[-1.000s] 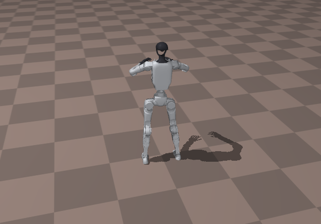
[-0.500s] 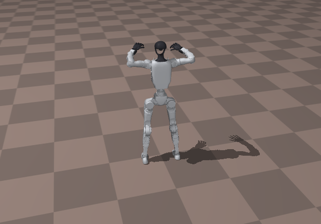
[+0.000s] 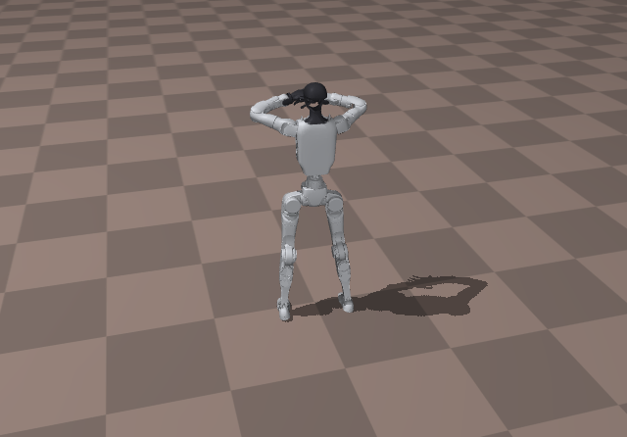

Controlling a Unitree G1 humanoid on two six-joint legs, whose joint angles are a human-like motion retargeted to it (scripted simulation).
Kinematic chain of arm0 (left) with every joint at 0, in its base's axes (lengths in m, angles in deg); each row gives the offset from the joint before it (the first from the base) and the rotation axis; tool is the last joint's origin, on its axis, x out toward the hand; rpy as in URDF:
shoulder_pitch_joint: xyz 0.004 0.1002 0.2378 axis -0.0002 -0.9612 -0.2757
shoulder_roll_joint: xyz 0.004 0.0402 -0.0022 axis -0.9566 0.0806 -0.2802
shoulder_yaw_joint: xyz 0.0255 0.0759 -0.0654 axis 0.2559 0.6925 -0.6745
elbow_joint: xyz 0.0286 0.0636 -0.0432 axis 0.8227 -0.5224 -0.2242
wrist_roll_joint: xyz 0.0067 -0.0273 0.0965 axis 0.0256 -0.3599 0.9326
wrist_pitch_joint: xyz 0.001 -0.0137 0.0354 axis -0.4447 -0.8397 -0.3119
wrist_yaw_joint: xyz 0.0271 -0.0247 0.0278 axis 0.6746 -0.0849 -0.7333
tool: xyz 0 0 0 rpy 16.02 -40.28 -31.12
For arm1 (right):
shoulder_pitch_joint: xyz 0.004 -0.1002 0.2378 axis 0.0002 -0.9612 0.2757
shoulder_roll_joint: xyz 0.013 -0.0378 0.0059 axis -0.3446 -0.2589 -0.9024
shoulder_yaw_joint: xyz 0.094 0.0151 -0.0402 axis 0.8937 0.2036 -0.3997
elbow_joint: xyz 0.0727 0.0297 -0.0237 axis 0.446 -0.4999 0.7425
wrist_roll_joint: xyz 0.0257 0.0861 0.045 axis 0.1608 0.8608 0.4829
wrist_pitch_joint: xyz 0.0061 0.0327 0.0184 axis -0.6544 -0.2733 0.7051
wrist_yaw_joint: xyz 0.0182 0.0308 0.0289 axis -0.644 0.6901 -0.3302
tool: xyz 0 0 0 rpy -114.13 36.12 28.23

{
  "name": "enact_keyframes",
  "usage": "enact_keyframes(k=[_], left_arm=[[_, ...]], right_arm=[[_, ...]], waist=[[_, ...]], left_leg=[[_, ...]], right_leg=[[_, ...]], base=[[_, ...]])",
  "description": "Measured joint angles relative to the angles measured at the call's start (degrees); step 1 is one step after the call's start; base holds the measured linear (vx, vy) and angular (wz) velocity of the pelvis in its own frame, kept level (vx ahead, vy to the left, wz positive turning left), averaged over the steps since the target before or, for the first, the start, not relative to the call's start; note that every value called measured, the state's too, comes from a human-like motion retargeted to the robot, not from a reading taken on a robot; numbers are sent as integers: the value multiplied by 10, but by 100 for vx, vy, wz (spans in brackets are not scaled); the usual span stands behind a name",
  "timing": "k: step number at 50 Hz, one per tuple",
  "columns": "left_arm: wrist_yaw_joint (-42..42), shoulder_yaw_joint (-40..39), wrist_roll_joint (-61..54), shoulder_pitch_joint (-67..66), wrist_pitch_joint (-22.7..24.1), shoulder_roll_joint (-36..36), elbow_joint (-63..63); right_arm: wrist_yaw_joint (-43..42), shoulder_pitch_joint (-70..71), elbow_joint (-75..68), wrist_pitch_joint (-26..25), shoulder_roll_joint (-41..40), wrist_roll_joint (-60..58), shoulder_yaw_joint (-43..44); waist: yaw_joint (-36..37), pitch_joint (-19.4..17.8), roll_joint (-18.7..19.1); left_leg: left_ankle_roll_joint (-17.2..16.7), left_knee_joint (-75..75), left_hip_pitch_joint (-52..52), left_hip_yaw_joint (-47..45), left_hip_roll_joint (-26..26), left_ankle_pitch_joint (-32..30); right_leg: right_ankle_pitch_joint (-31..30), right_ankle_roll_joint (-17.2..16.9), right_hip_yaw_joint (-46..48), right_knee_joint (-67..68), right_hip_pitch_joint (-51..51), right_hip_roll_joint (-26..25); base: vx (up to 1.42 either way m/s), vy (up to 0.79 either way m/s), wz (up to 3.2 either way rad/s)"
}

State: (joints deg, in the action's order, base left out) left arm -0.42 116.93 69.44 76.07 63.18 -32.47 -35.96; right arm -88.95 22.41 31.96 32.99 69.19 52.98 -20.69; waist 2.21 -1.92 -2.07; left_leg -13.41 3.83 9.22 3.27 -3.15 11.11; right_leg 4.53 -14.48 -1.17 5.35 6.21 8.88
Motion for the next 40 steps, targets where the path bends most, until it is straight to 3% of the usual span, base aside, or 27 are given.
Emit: enact_keyframes(k=[4,8,10,12,13,14,15,17,20,23,25,27,29,31,35,40], left_arm=[[-6,-18,-2,-61,15,-120,21],[-41,-75,-16,-175,33,-274,-9],[-40,133,-29,7,46,-452,12],[-19,133,-26,12,35,-519,3],[-13,133,-19,18,31,-519,-4],[-9,133,-15,24,28,-519,-7],[-5,133,-14,30,25,-519,-7],[-8,133,-3,29,25,-518,6],[-23,133,22,42,26,-482,38],[-35,133,31,65,20,-356,42],[-26,23,39,-33,13,-236,10],[-7,-157,47,-208,6,-137,5],[8,-202,47,-246,-7,-66,5],[16,-198,48,-242,-14,-5,-7],[23,-208,67,-260,-22,105,-45],[41,-263,87,-356,-31,233,-98]], right_arm=[[0,-49,42,17,128,15,5],[-37,-214,36,28,299,27,110],[-49,-465,-7,34,288,11,336],[-29,-878,-15,34,219,-16,730],[-16,-1113,14,36,157,-25,954],[-6,-1248,36,36,113,-24,1083],[1,-1333,54,36,77,-18,1165],[3,-1355,62,34,87,-19,1187],[-7,-1318,81,33,149,-23,1181],[-10,-1215,103,29,208,-19,1117],[11,-949,91,24,219,-33,878],[26,-698,84,19,216,-40,637],[34,-473,66,10,162,-59,426],[42,-350,39,4,90,-68,311],[40,-236,-30,-5,-47,-93,208],[40,-241,-93,-6,-161,-141,210]], waist=[[4,-14,-4],[7,-27,-7],[-40,-25,-22],[-44,-32,-47],[-23,-38,-57],[-8,-43,-61],[4,-48,-60],[0,-44,-54],[-9,-41,-40],[3,-39,-30],[12,-41,-32],[13,-23,-13],[6,-26,-7],[-1,-23,-3],[-11,-23,5],[-12,-38,12]], left_leg=[[-5,-2,3,0,-2,0],[-15,-2,4,-3,-12,1],[-16,-3,-2,0,-12,-1],[-16,-2,-6,2,-11,-2],[-16,-2,-8,1,-10,-2],[-16,-2,-9,1,-10,-1],[-16,-1,-10,0,-10,-1],[-16,0,-10,0,-11,0],[-16,1,-8,0,-11,1],[-16,2,-4,0,-11,2],[-13,3,6,-1,-7,4],[0,24,-8,-6,-7,19],[-3,4,10,0,2,4],[-1,4,12,-1,2,5],[1,6,16,-2,1,7],[3,9,25,-6,0,10]], right_leg=[[-1,-5,1,0,3,-1],[-5,-5,2,-2,3,-12],[-5,-5,6,-1,-2,-13],[-6,-5,8,0,-5,-14],[-6,-5,8,0,-8,-14],[-7,-5,7,0,-9,-14],[-7,-5,7,0,-9,-14],[-8,-5,7,-2,-8,-14],[-7,-5,6,-3,-6,-14],[-5,-5,4,-2,-1,-12],[-1,-5,2,2,6,-7],[8,-5,2,19,-7,-7],[3,-5,-1,6,9,1],[5,-2,-2,7,10,2],[7,3,-5,9,13,0],[9,8,-11,12,20,-2]], base=[[0,0,0],[0,0,0],[0,0,0],[0,0,0],[0,0,0],[0,0,0],[0,0,0],[0,0,0],[0,0,0],[0,0,0],[0,0,0],[0,0,0],[-1,3,-1],[0,0,0],[0,0,0],[0,0,0]])
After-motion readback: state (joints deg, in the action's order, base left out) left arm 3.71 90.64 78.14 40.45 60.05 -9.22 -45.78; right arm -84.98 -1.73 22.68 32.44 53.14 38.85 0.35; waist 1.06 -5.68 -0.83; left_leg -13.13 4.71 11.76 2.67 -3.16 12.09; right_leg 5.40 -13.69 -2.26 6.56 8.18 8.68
